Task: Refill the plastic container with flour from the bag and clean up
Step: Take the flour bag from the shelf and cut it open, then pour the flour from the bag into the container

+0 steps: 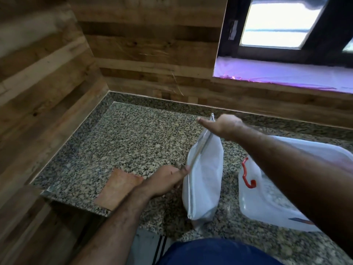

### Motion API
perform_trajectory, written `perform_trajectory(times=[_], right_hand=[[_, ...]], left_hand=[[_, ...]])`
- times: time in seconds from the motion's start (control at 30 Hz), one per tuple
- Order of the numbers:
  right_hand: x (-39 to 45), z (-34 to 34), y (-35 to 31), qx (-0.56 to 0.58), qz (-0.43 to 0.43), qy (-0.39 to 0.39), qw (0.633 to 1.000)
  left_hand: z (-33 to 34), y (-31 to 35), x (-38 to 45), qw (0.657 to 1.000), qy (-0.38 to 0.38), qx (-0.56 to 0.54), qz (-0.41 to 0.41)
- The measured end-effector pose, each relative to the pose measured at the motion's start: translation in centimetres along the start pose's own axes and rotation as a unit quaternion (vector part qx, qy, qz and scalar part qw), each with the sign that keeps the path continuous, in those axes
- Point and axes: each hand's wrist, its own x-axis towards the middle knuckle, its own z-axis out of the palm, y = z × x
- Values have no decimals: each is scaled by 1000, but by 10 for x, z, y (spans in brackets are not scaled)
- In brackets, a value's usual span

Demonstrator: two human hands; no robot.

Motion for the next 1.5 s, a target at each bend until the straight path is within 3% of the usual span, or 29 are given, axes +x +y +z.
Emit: perform_trajectory(times=[0.13,0.37,0.6,0.77,1.03,1.27,1.37,1.43,1.5], right_hand=[[-22,29,-4,-48,40,-43,997],[-27,57,-9,-2,101,-6,995],[-24,73,-11,28,141,49,988],[-37,72,-17,5,119,80,990],[-89,47,-20,-29,-43,175,983],[-127,-11,-38,-42,-173,319,931],[-136,-38,-47,-67,-253,429,864],[-137,-59,-50,-78,-297,490,816],[-137,-81,-51,-87,-322,514,791]], left_hand=[[11,10,10,996,68,60,1],[32,29,11,964,27,263,16],[43,25,8,968,-19,241,71],[32,14,1,987,-22,144,68],[-10,15,8,990,141,25,5],[-66,50,48,958,257,-116,-49],[-90,80,45,930,236,-268,-88],[-104,100,36,922,201,-324,-65],[-112,121,20,926,172,-336,-16]])
